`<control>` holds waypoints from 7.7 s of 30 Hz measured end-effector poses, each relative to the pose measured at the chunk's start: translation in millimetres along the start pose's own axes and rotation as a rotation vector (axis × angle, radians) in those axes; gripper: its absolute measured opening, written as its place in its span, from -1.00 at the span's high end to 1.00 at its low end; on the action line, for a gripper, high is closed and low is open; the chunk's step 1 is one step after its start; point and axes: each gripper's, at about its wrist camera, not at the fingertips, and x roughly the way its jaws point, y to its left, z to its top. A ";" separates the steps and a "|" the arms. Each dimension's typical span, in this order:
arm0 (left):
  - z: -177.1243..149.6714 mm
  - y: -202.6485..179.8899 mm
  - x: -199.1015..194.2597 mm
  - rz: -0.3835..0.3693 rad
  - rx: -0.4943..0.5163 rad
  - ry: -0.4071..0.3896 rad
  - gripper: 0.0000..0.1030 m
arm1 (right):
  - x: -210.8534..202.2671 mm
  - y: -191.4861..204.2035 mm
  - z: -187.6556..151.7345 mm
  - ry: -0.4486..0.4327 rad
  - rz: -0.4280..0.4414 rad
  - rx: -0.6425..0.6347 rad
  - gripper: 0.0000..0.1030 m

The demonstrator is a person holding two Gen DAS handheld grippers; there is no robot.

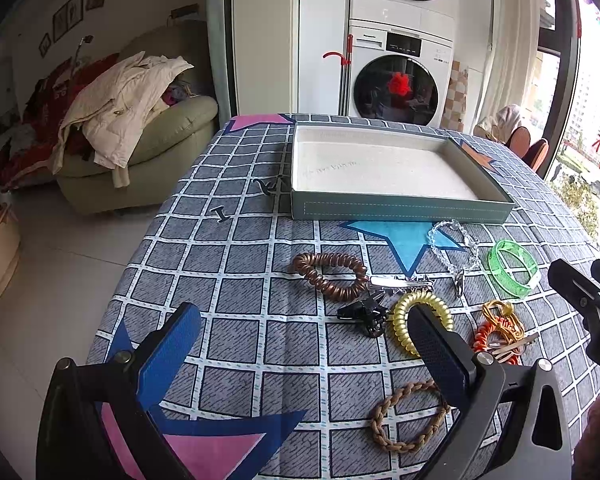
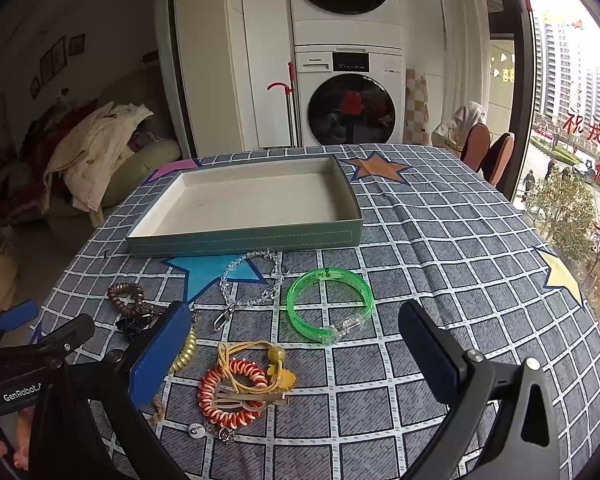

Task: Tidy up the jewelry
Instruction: 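Grasp the brown coiled bracelet with the left tool while the right tool grasps the green bangle, then lower both items into the white tray and open both tools to release them, then lift both tools out of the tray and move back toward the remaining jewelry, then grasp the braided rope bracelet with the left tool while the right tool grasps the yellow lanyard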

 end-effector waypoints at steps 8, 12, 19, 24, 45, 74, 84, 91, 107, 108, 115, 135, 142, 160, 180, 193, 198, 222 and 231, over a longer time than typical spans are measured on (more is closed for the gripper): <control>1.3 1.3 7.1 -0.017 -0.023 0.046 -1.00 | 1.8 -1.1 0.1 0.005 0.000 -0.001 -1.00; 5.9 6.4 13.6 -0.024 -0.033 0.064 -1.00 | 9.0 -9.0 1.6 0.033 -0.003 0.017 -1.00; 24.8 29.3 41.1 0.007 -0.060 0.109 -1.00 | 32.5 -31.1 11.6 0.124 -0.048 0.043 -1.00; 33.8 35.8 71.1 -0.024 -0.064 0.191 -1.00 | 58.1 -49.1 20.8 0.208 -0.080 0.062 -1.00; 31.4 0.2 95.8 -0.058 0.097 0.259 -0.18 | 110.5 -43.9 20.5 0.369 -0.093 -0.021 -0.21; 144.8 -43.5 129.4 -0.148 0.162 0.154 0.40 | 161.6 -33.3 117.9 0.312 0.096 0.122 0.84; 154.2 -50.7 200.1 -0.085 0.135 0.229 0.40 | 221.9 -27.7 136.1 0.347 0.021 0.108 0.84; 149.8 -58.1 216.2 -0.046 0.178 0.233 0.40 | 240.2 -27.1 127.5 0.382 -0.017 0.097 0.84; 144.0 -57.8 204.0 -0.043 0.171 0.213 0.39 | 188.3 -27.1 117.3 0.306 0.053 0.123 -0.02; 144.7 -57.5 203.5 -0.045 0.166 0.211 0.39 | 183.4 -27.7 116.1 0.300 0.057 0.126 -0.05; 146.8 -51.4 202.0 -0.033 0.136 0.213 -0.65 | 157.0 -29.4 105.4 0.282 0.095 0.150 -0.16; 108.1 -18.7 106.9 -0.105 0.126 0.127 -1.00 | 106.4 -19.8 55.6 0.303 0.177 0.131 -0.71; 57.8 -7.8 68.8 -0.138 0.094 0.162 -1.00 | 96.1 -22.9 27.5 0.364 0.147 0.126 -0.71; -6.0 -21.5 35.2 -0.157 0.152 0.223 -1.00 | 69.2 -33.2 -1.5 0.389 0.112 0.108 -0.72; -31.6 -31.2 26.0 -0.187 0.237 0.244 -1.00 | 73.3 -3.2 -3.6 0.397 0.108 -0.075 -0.07; -35.0 -40.9 21.5 -0.198 0.289 0.238 -0.99 | 72.1 23.6 -11.9 0.393 0.050 -0.307 0.21; -35.9 -51.4 14.7 -0.227 0.346 0.233 -0.63 | 74.4 21.9 -9.2 0.409 0.058 -0.283 0.26; -18.0 -31.1 6.0 -0.452 0.176 0.275 0.48 | 55.8 -5.3 8.8 0.330 0.129 -0.067 0.72; 6.2 -22.7 1.5 -0.477 0.124 0.232 0.48 | 53.8 -3.9 21.1 0.298 0.158 -0.041 0.72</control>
